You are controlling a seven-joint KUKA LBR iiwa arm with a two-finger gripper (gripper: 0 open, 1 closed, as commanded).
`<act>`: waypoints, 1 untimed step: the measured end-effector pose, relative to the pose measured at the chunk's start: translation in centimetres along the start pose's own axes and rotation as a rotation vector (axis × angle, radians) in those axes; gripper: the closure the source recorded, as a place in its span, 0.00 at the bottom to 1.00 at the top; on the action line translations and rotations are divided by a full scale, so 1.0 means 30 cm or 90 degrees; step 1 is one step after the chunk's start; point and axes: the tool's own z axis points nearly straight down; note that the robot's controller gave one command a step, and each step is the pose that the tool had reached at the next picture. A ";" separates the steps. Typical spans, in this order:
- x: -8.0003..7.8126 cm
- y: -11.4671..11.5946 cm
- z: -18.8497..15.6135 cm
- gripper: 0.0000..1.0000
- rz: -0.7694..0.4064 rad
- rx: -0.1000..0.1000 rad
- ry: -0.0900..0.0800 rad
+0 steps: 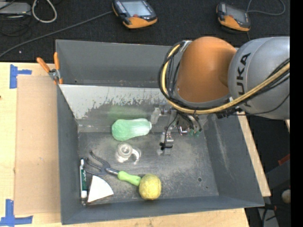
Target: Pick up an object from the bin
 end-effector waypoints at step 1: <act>-0.004 -0.001 -0.016 0.00 0.001 -0.001 -0.005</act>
Offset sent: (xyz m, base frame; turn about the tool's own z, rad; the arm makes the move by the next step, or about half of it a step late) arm 0.0198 0.0485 -0.0853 0.0795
